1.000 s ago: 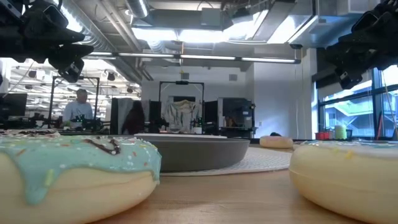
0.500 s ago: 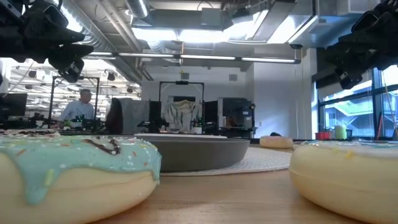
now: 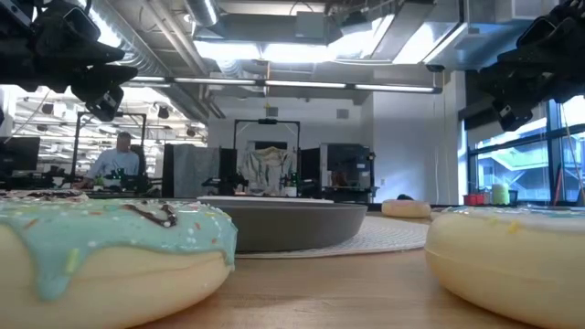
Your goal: Pick & Place donuts
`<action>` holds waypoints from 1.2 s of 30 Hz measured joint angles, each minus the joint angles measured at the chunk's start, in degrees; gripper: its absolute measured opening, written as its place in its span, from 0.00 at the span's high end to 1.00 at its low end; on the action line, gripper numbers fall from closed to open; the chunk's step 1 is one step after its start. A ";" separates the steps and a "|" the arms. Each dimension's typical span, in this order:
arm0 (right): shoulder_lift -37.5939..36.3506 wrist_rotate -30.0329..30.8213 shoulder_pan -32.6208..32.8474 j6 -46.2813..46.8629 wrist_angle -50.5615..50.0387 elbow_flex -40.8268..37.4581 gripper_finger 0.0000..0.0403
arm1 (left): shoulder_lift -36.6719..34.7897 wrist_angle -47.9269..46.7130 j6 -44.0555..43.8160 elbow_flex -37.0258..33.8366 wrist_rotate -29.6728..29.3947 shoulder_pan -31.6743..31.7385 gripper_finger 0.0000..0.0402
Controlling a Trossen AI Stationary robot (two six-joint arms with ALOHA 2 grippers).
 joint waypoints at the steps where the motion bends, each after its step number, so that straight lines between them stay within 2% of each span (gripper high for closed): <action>1: 0.00 0.00 0.00 0.01 0.00 0.00 0.53 | 0.00 0.00 0.00 0.00 0.00 0.00 0.70; 19: 0.00 0.89 -0.01 0.08 0.31 0.00 0.53 | -0.01 0.02 0.00 -0.02 -0.18 -0.01 0.70; 26: 0.00 1.51 -0.01 1.74 0.33 0.00 0.53 | 0.01 0.73 0.00 0.00 -4.68 0.01 0.70; 36: 0.00 2.41 -0.01 1.69 0.35 0.00 0.53 | 0.00 0.97 0.01 -0.02 -6.25 0.01 0.70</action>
